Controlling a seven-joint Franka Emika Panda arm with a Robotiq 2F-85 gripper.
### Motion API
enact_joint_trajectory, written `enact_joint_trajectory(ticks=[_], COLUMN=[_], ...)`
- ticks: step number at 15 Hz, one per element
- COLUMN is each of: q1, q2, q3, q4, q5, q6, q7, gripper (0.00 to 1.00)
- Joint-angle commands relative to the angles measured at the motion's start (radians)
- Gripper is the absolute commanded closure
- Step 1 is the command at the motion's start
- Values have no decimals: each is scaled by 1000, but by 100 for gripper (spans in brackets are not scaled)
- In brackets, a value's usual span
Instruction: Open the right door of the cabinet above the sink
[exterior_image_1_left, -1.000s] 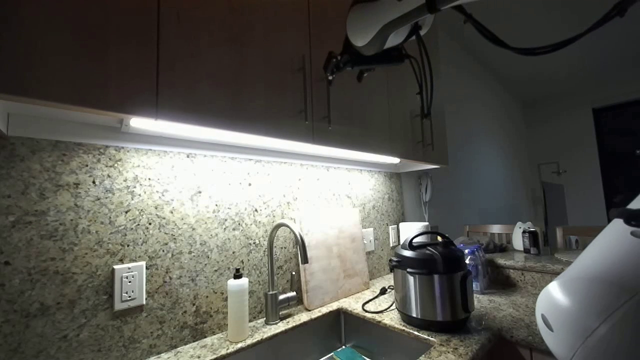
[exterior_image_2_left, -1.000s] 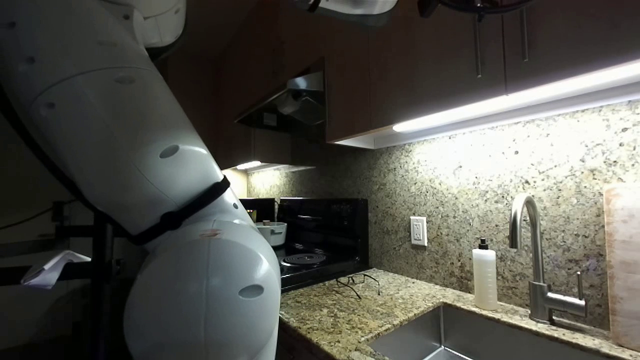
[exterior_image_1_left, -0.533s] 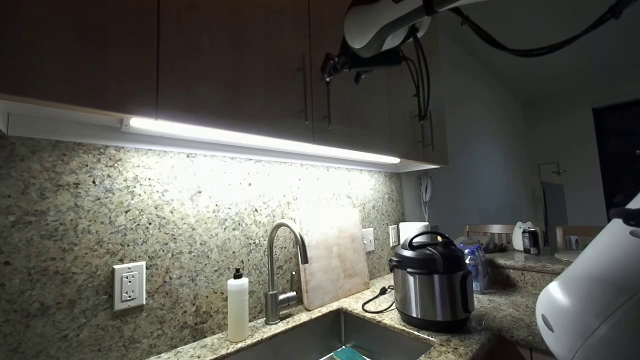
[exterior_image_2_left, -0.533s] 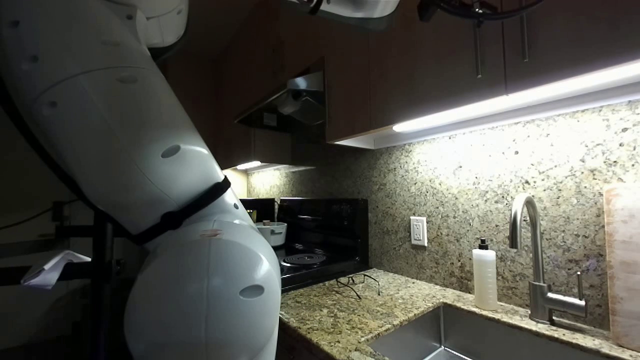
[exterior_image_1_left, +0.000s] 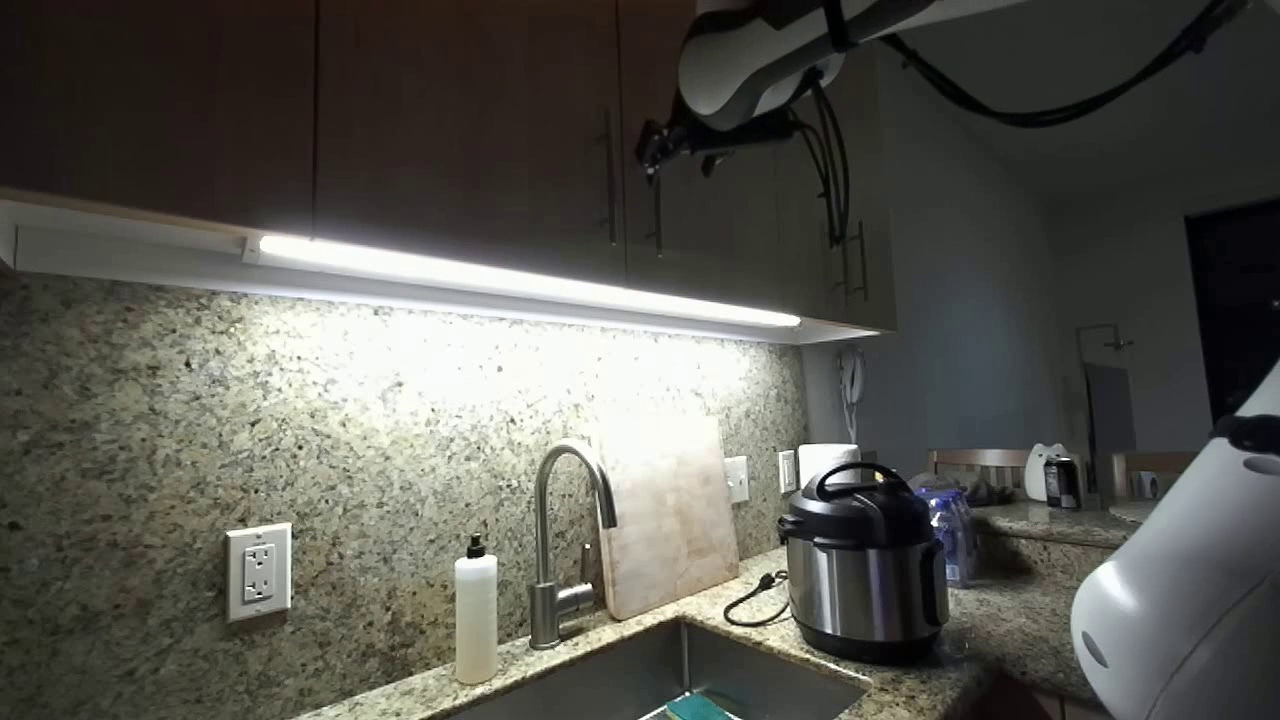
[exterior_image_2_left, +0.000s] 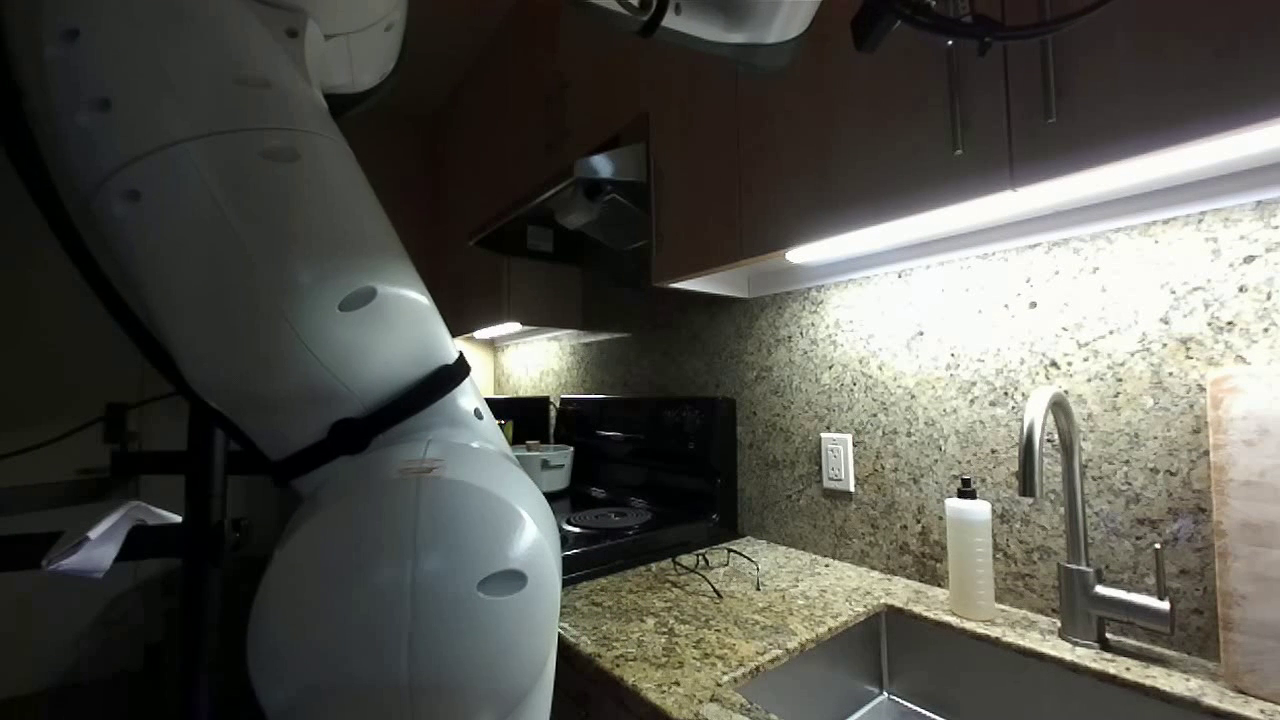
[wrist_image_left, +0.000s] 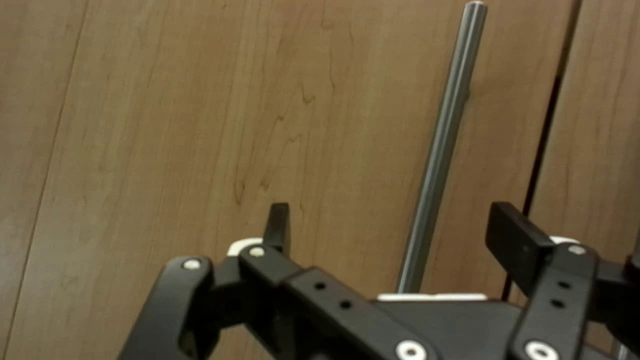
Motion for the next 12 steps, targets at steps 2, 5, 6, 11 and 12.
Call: enact_joint_trajectory(ticks=[2,5,6,11,12], q1=[-23,-30,-30,-12,-6], q2=[66,94,105,151,149], q3=[13,15,15,3,-2], q4=[68,86,93,127,127], q5=[-72,-121,-140,-220,-229], q6=[2,1,-3,-17,-17], q7=[46,70,80,131,137], gripper=[0,0,0,0,0])
